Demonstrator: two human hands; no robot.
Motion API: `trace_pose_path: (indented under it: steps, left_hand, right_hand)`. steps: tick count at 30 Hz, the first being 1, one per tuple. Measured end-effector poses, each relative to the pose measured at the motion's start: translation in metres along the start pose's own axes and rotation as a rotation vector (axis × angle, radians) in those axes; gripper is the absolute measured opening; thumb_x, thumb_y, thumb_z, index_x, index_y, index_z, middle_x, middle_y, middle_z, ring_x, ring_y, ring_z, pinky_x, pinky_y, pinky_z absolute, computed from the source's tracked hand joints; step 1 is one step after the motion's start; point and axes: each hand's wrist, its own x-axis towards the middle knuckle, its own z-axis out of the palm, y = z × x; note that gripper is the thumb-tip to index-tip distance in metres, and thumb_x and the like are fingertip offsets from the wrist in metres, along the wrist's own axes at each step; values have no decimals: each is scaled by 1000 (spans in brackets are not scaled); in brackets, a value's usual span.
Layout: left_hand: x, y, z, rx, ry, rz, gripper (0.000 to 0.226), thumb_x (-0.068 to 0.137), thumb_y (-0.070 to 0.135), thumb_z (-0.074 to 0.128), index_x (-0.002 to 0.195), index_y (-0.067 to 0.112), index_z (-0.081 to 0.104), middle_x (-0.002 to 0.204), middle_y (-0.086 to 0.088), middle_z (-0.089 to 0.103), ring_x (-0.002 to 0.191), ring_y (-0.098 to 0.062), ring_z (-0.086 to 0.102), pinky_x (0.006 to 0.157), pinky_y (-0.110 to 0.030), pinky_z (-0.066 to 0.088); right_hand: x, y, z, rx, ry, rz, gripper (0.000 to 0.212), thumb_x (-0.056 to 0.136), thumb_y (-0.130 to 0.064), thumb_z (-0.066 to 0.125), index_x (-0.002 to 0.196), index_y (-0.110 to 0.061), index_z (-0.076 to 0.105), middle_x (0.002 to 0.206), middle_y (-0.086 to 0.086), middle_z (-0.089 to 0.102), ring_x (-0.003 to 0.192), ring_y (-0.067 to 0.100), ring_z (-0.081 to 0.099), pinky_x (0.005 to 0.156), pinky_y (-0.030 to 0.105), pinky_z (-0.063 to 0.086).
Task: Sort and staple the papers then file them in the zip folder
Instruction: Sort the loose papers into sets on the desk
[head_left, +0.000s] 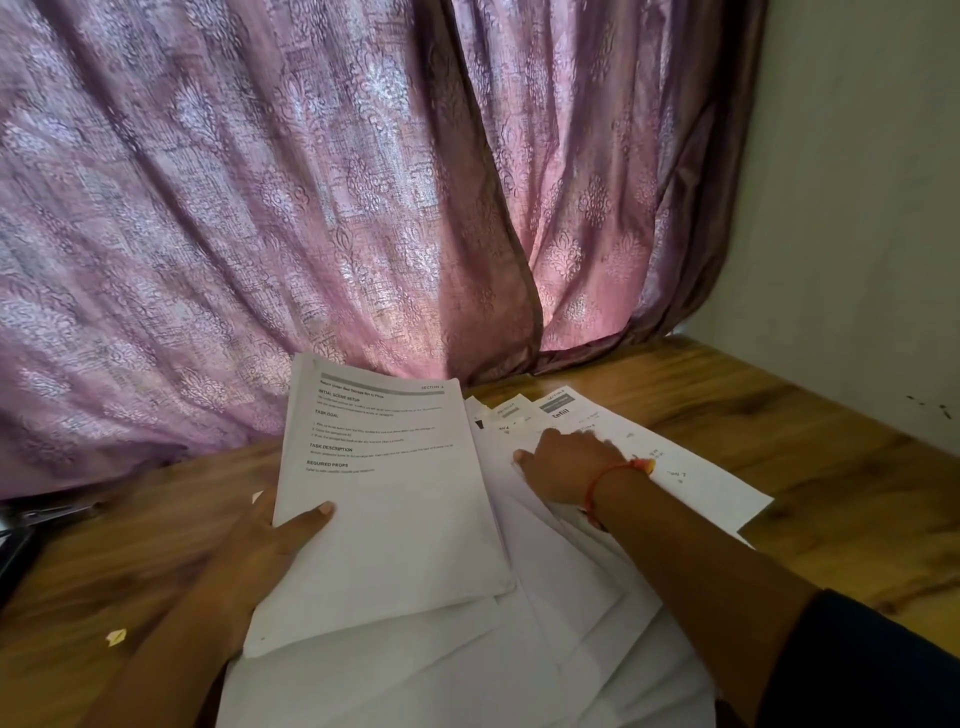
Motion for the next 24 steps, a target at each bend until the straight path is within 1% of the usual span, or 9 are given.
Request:
trace_pose_path:
  steps: [3,7,10,13,15,17,19,21,24]
  left_hand:
    - [8,-9,-5,5,-3,16,86,63,70,85,138,45,51,134,10,64,123,-21,63,101,-52,52]
    - [3,-6,-3,-40,11,7,85,63,69,86,137,44,52,135,9,64,123,-21,64,101,-52,52]
    - [-15,13,4,-59,-2,25,86,62,69,87,137,42,54,132,8,66,120,-22,65,101,-52,52]
    - [-23,19,8,-92,22,46,94,56,71,88,136,36,55,129,4,69,116,-24,67,100,-53,53]
    - [-33,31,14,-116,-4,54,98,51,72,88,135,33,57,126,2,70,114,-25,69,99,-53,53]
    - [-45,44,22,-143,-19,83,78,64,58,88,130,27,62,118,-3,74,106,-29,72,96,-52,55]
    - [-54,52,28,-193,-53,88,42,86,29,78,125,22,66,109,-4,77,97,-29,75,87,-47,59]
    - [-60,58,32,-187,-59,82,34,92,19,71,126,18,66,106,-5,78,93,-27,76,81,-42,59]
    - [-64,60,31,-209,-51,79,36,93,19,70,128,18,65,107,-5,78,94,-27,76,76,-38,60]
  right_hand:
    - [1,-4,0,27,-47,-44,65,101,-55,27,145,-9,38,153,19,36,141,36,33,117,49,26]
    - [9,0,-3,126,-9,-89,54,102,-48,31,138,-11,45,144,15,49,128,33,48,111,47,36]
    - [17,22,-17,79,117,7,46,99,-43,42,133,-13,50,137,15,54,123,35,51,106,47,41]
    - [22,43,-26,8,147,75,42,93,-39,56,128,-14,54,130,13,60,115,30,57,100,41,46]
    - [26,50,-28,66,163,90,47,87,-36,68,125,-12,55,128,13,61,113,30,58,94,36,48]
    - [29,55,-30,162,146,89,51,82,-33,76,122,-9,56,125,13,62,112,31,59,88,33,48]
    - [34,59,-31,219,99,90,48,80,-29,80,116,-6,59,117,13,65,107,30,61,83,30,48]
    - [40,63,-31,245,98,89,46,75,-29,83,109,-4,64,109,13,68,98,29,64,81,29,50]
    - [43,67,-36,298,152,86,45,76,-29,82,108,-2,67,106,13,69,99,29,64,80,27,49]
